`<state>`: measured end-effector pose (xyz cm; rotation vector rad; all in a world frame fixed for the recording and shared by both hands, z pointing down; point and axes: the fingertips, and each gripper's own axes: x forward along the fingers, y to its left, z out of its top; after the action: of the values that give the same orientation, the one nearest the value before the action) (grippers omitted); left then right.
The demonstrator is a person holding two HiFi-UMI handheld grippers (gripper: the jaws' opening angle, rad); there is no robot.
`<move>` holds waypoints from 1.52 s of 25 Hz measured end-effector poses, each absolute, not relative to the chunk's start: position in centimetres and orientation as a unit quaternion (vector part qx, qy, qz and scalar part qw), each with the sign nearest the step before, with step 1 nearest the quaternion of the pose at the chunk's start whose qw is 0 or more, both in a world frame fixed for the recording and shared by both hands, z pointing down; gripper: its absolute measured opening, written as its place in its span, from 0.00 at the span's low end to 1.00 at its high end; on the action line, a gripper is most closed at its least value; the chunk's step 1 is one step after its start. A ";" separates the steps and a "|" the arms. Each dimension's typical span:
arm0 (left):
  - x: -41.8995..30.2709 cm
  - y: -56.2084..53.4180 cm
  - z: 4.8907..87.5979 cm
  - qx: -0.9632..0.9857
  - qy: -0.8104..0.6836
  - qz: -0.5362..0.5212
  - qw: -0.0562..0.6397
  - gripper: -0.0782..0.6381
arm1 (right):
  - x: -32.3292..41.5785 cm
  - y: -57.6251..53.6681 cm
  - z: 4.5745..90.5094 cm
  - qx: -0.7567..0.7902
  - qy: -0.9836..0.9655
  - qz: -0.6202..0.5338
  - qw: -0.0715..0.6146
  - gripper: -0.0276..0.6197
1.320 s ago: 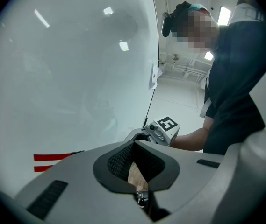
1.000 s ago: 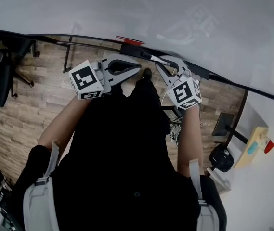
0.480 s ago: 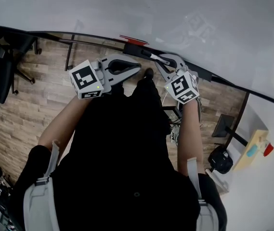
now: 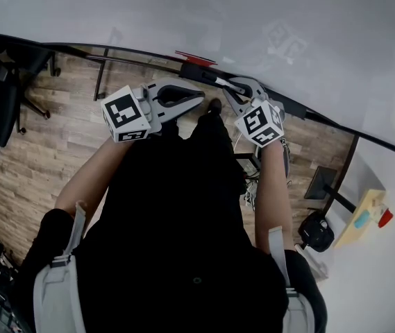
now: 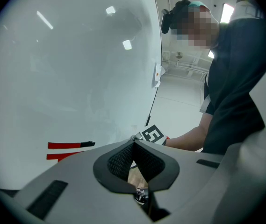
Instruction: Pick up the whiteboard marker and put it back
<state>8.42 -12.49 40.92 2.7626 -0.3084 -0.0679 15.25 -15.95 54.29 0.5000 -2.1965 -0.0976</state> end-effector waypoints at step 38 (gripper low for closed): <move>8.0 -12.3 41.6 0.977 -0.112 -0.015 0.181 0.13 | 14.5 -16.2 52.2 0.220 -0.903 -0.021 0.369 0.16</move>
<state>8.01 -12.34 41.63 2.7589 -0.3173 -0.0417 14.46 -16.21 52.21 0.5659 -2.3175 -0.0530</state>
